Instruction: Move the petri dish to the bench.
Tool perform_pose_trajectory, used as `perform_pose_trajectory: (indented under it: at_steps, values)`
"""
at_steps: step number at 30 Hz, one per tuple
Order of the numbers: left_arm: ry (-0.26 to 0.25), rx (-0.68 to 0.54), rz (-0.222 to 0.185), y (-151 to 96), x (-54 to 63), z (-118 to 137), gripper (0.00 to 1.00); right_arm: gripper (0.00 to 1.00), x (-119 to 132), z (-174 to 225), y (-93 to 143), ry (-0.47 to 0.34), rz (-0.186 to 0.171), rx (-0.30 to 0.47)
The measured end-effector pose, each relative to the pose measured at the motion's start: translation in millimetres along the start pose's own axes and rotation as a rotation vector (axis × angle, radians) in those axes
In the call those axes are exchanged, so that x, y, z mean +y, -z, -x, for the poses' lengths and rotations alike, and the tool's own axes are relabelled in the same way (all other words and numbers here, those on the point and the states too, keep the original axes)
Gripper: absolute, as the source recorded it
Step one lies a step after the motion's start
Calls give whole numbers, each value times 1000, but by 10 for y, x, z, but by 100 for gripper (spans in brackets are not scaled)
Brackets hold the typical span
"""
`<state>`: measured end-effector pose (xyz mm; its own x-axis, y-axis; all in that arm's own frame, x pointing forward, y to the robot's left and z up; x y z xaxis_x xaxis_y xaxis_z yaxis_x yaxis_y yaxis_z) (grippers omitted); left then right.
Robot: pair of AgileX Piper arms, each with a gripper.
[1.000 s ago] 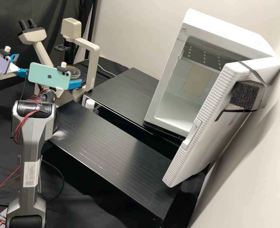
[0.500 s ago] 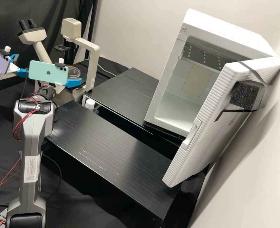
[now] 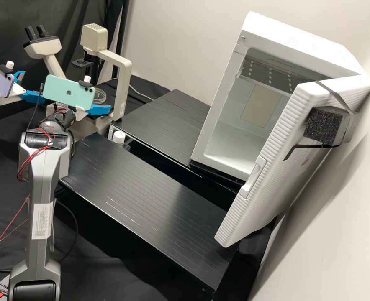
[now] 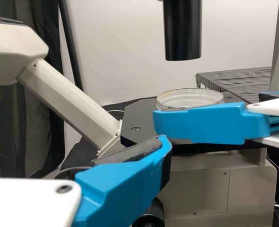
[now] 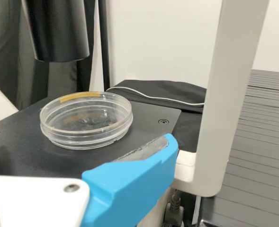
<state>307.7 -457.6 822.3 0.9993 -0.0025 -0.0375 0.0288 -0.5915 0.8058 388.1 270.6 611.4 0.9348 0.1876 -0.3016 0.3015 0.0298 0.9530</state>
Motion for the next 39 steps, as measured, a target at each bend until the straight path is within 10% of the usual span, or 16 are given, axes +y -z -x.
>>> perform_pose_trajectory:
  at_steps: [17, 22, 29, 39]
  values:
    - [0, 0, 0, 0, 0, 0, 100, 100, -112, -20, 102, -95, 158, -5]
    - [0, 0, 0, 0, 0, 0, 100, 100, -117, -20, 102, -89, 141, -4]
    - [0, 0, 0, 0, 0, 0, 100, 100, -140, -51, 73, -30, 29, 14]
    - [0, 0, 0, 0, 0, 0, 100, 100, -146, -100, 21, -17, 33, 14]
